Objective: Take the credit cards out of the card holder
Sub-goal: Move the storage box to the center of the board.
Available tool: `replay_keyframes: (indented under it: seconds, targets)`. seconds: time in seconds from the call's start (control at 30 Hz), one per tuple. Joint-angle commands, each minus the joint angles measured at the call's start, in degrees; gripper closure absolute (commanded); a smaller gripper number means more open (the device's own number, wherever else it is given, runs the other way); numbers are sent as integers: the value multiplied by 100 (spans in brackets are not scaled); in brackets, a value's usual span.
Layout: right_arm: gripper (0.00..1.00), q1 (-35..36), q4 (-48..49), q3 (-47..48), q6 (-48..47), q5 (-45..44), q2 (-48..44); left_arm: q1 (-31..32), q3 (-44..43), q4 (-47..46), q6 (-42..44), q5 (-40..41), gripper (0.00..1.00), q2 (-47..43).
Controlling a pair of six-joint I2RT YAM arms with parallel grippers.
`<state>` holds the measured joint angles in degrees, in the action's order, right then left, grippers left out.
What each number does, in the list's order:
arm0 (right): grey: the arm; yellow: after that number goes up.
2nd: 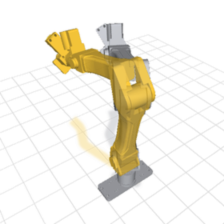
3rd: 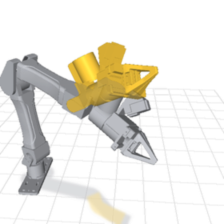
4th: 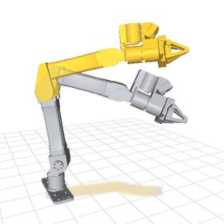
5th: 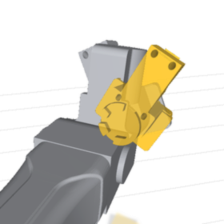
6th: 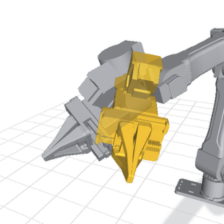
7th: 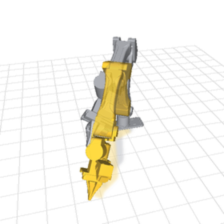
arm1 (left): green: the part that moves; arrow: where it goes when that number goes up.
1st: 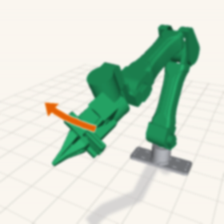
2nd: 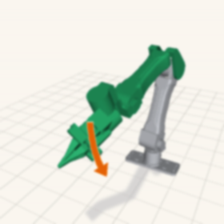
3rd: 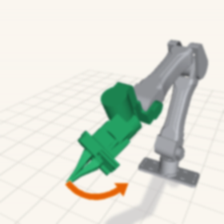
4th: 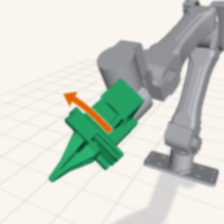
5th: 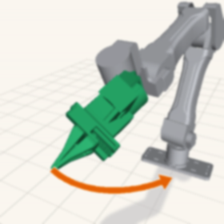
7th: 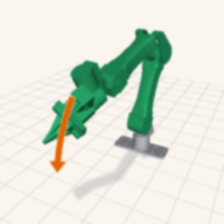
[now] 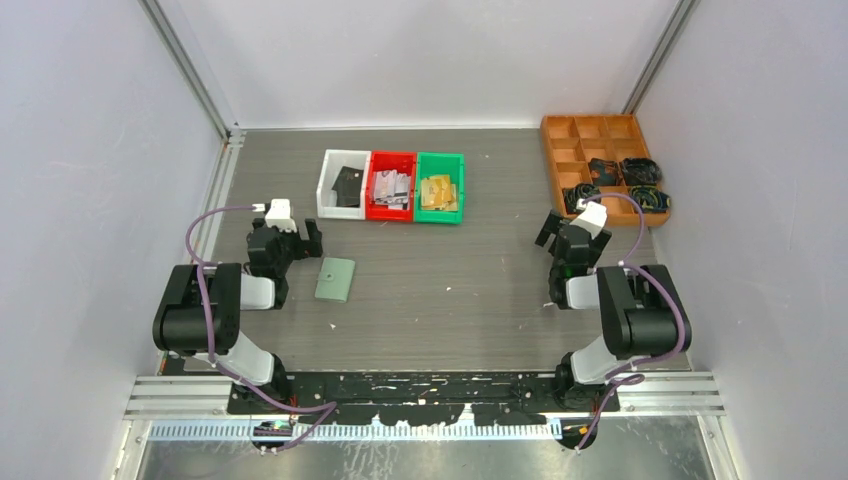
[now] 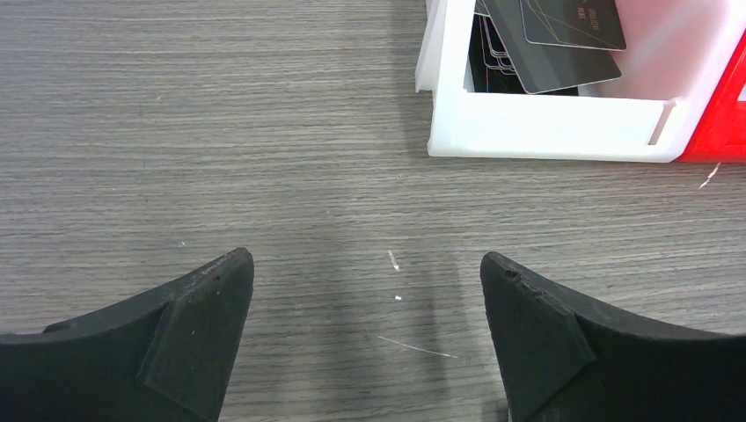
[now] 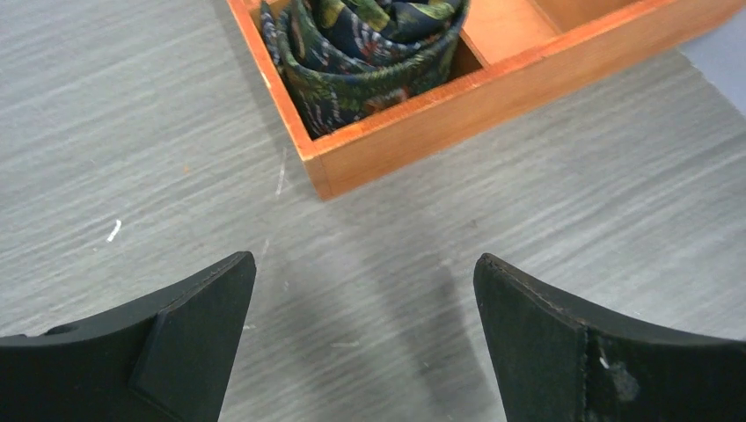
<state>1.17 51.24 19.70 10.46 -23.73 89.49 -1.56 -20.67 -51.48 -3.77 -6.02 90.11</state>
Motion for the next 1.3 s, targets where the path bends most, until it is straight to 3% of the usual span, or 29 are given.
replay_keyframes:
  seconds: [0.0,0.27,0.43,0.53,0.63,0.8,0.87,0.97,1.07,1.27]
  targets:
    - [0,36,-1279,484,83,-436,-954,-7,-45,-199,150,-36,0,-143]
    - [1,108,-3433,1792,881,-192,-2091,-136,-186,662,81,-80,0,-842]
    - [0,104,-4399,2803,1460,597,-1944,-284,-1142,3333,757,-376,0,-1477]
    - [1,107,-5030,3493,1852,1007,-1731,-774,-1976,4654,882,-1322,0,-1702]
    - [0,96,-6039,4154,3081,736,-1595,-1144,-2754,5920,809,-1857,0,-1794]
    - [1,97,-6152,4633,2840,2240,-1118,-1187,-3653,7373,987,-2101,0,-1777]
    - [1,570,-6853,5292,2539,2012,-639,-1188,-3821,7612,1001,-2242,0,-1728]
    - [1,1589,-7945,6380,1752,928,224,-1188,-4063,7932,1046,-2384,0,-1522]
    - [1,2296,-8119,6948,1571,493,697,-1188,-4336,8361,1102,-2387,0,-1319]
    - [5,3050,-8432,8005,1501,535,1692,-1184,-4370,8725,1505,-2664,0,-1237]
